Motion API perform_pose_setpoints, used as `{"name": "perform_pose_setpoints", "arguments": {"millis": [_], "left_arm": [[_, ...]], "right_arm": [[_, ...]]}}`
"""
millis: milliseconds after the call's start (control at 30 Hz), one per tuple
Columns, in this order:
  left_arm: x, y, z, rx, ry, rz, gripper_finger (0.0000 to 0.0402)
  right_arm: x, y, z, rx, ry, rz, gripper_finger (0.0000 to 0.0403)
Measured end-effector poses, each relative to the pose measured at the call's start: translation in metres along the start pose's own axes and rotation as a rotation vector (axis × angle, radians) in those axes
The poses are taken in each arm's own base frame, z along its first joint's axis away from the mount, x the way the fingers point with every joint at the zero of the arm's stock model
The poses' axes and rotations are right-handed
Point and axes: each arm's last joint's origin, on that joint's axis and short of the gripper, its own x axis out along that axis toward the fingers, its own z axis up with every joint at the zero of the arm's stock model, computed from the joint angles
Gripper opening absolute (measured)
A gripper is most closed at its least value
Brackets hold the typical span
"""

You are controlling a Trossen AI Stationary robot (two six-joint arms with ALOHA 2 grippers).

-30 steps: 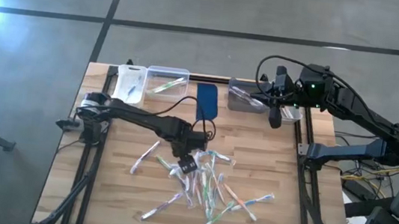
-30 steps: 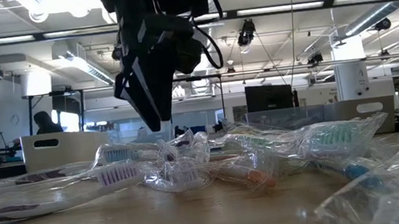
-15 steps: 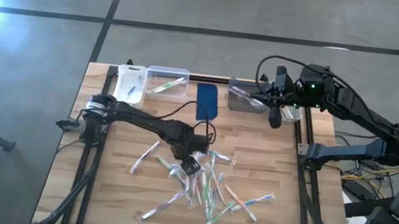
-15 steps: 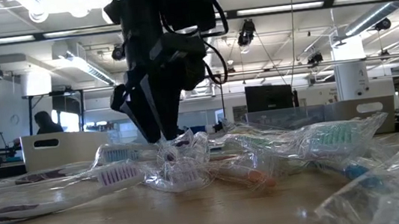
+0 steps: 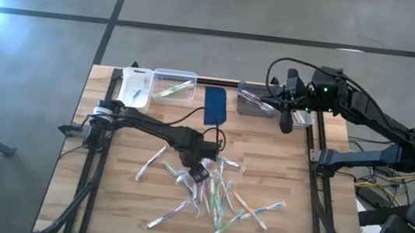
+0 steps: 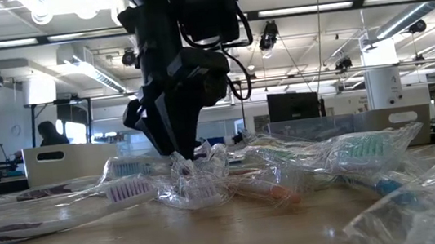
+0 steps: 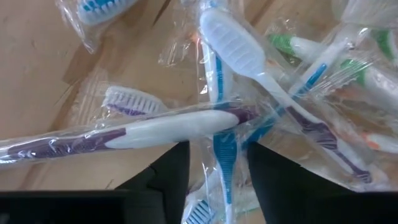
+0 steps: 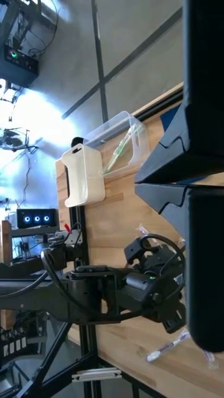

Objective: Pick & Place Toothbrushes
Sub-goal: Put the blue toothbrush into the white bin

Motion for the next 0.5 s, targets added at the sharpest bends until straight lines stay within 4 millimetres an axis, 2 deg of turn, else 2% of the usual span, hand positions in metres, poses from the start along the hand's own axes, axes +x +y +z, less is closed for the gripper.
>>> {"name": "perform_pose_setpoints", "arguments": {"millis": [500], "left_arm": [[-0.0001,-0.0008,0.0013,0.005,-0.011,-0.010,0.0030]], "right_arm": [[0.0000,0.0000,0.0000,0.000,0.000,0.000,0.0008]]}}
